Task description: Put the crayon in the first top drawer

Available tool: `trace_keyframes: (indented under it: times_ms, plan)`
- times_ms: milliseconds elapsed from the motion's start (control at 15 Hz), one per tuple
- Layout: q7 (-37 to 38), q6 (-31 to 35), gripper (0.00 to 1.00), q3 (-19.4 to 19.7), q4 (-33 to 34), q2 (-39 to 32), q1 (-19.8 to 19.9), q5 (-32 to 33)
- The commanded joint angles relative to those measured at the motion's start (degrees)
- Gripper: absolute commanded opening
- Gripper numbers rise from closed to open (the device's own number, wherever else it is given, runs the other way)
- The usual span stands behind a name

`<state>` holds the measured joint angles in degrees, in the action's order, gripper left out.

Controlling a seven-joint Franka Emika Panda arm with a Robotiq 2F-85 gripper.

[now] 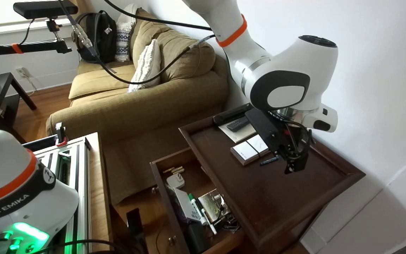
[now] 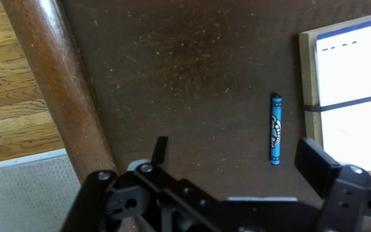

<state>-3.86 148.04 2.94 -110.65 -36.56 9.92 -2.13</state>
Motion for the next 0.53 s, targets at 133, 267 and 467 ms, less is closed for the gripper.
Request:
trace_keyframes:
  times_ms: [133,267,467]
  plan:
    - [-0.91,0.3,1.0,-0.59,2.37,-2.74,0.69,-1.02]
    - [-1.51,-0.37,1.0,-1.45,3.47,-3.97,0.82,-1.34]
    - [-1.85,-0.65,1.0,-2.12,5.28,-6.03,0.81,-1.2]
